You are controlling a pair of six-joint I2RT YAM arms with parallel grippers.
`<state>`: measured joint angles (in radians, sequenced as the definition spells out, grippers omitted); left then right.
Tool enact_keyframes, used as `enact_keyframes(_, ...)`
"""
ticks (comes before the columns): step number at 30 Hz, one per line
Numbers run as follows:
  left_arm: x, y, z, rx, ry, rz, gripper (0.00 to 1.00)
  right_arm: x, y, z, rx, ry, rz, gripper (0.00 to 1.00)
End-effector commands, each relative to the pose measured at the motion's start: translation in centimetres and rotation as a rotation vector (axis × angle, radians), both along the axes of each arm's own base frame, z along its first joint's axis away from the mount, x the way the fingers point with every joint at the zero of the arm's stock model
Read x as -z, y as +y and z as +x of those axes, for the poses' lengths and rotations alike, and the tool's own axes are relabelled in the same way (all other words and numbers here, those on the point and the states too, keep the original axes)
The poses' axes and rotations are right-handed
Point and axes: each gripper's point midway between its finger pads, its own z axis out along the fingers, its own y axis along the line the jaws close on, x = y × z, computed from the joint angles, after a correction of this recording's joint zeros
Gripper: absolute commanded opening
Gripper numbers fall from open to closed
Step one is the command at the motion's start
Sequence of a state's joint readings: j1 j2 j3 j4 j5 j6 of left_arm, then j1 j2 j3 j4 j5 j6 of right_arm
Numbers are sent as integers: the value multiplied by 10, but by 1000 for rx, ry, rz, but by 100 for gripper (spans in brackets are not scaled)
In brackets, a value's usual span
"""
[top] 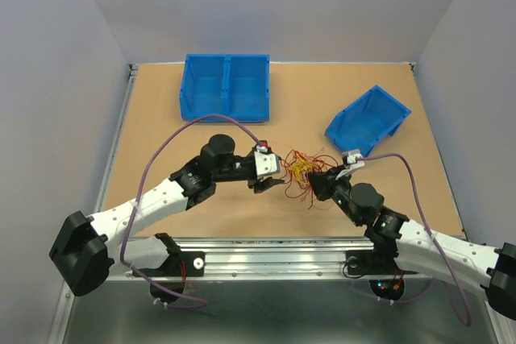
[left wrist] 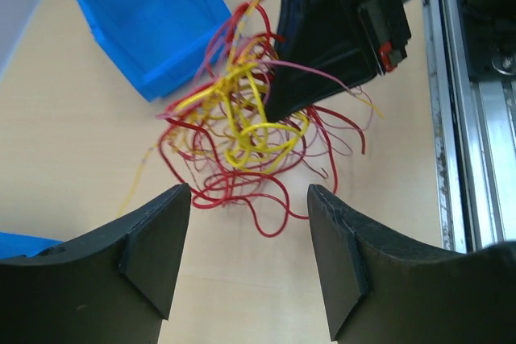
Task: Untangle the cables
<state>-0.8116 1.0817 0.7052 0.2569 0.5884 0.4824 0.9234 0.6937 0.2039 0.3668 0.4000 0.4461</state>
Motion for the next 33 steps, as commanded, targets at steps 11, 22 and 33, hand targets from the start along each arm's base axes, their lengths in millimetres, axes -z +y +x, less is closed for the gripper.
enact_keyframes(11, -10, -37, 16, -8, 4, -9, 66, -70, 31, 4, -87, -105, 192, 1)
enact_keyframes(22, 6, -48, 45, -120, 26, 22, 0, -71, 46, 1, -151, -109, 200, 0)
enact_keyframes(33, 5, -43, 27, -46, 22, 18, 0, -71, 7, 7, 14, -133, 249, 45)
